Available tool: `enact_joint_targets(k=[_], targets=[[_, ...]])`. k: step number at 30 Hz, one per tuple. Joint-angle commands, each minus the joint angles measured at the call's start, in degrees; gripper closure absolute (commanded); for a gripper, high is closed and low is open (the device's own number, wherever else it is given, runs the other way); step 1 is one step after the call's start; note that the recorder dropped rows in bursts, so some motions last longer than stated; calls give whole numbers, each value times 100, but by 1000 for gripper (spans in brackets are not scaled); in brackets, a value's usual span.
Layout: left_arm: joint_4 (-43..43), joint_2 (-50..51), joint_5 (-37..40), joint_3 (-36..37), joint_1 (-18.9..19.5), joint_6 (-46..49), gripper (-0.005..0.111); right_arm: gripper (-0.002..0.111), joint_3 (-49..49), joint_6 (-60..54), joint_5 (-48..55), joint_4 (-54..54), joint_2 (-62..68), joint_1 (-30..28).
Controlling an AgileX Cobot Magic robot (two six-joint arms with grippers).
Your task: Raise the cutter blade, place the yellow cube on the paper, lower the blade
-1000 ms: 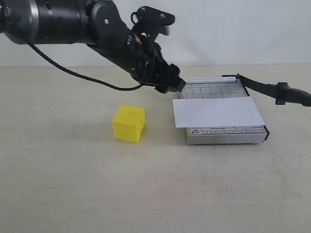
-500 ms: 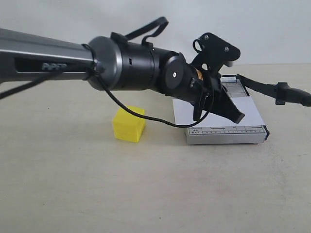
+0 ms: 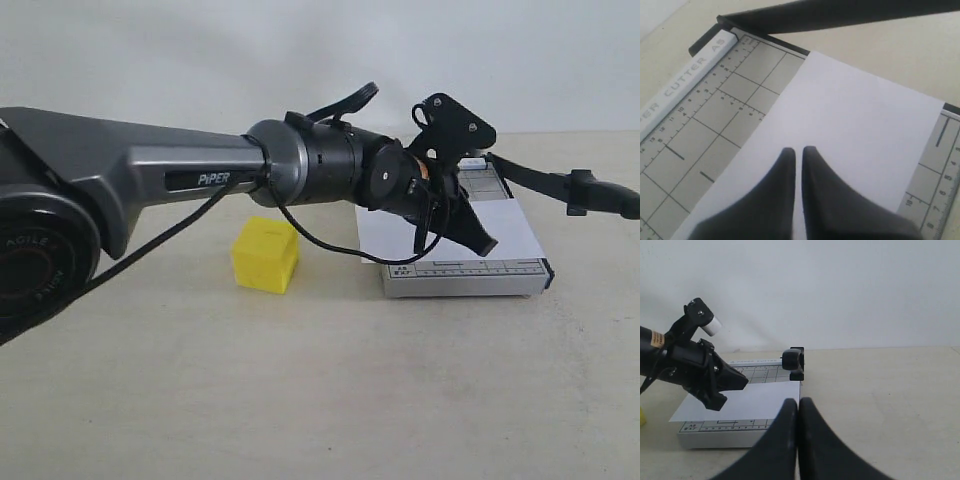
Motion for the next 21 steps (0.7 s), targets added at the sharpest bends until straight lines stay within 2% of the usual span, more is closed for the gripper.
enact_joint_targets(k=[1,21], targets=[[134,202,13,-194,8,18,102,108,0,-3,-54,-1,-27,-6],[-22,492,-254,-259,-30,-203,102,108,0,-3,-54,-1,-27,-6]])
